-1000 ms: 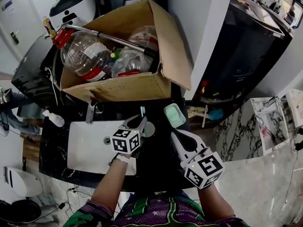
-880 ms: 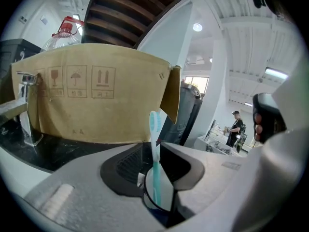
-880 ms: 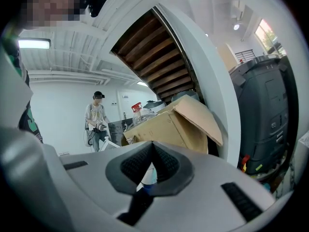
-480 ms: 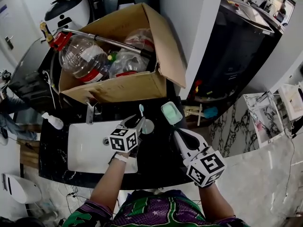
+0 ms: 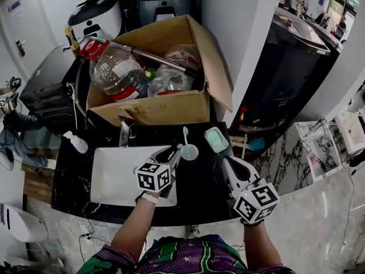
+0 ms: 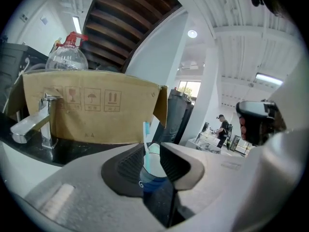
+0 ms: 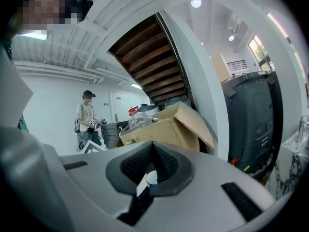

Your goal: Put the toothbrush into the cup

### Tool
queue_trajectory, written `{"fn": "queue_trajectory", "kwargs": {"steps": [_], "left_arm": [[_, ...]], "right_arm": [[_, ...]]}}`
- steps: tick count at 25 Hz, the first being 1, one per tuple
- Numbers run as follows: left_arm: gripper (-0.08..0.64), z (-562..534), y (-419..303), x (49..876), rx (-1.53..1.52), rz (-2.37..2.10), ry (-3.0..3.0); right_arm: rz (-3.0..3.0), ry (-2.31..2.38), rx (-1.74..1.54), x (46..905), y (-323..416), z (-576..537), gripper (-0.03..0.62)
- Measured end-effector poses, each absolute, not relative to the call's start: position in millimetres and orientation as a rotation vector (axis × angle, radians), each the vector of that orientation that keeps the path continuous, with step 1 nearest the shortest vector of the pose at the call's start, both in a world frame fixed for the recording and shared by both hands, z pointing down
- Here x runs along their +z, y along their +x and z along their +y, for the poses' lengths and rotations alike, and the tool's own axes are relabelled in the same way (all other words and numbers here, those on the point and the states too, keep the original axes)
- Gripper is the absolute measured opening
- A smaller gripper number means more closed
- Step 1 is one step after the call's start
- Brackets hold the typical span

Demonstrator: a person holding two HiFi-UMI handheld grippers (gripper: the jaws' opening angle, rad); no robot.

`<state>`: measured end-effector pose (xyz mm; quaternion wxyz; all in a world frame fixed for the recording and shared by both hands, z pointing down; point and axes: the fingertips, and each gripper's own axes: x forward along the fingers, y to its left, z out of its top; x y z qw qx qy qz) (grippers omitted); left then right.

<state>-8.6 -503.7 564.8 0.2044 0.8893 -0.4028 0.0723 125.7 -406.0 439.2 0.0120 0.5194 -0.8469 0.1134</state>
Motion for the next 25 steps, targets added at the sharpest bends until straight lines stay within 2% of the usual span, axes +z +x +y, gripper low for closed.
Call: {"fn": "queue_trajectory", "kwargs": {"steps": [25], "left_arm": [[0.104,-352.1,-149.8,459.5,0.000,-1.243,2.604]], "right_arm": [[-2.699,1.563,0.246,402.0,5.3,-303.3,0.003]]}}
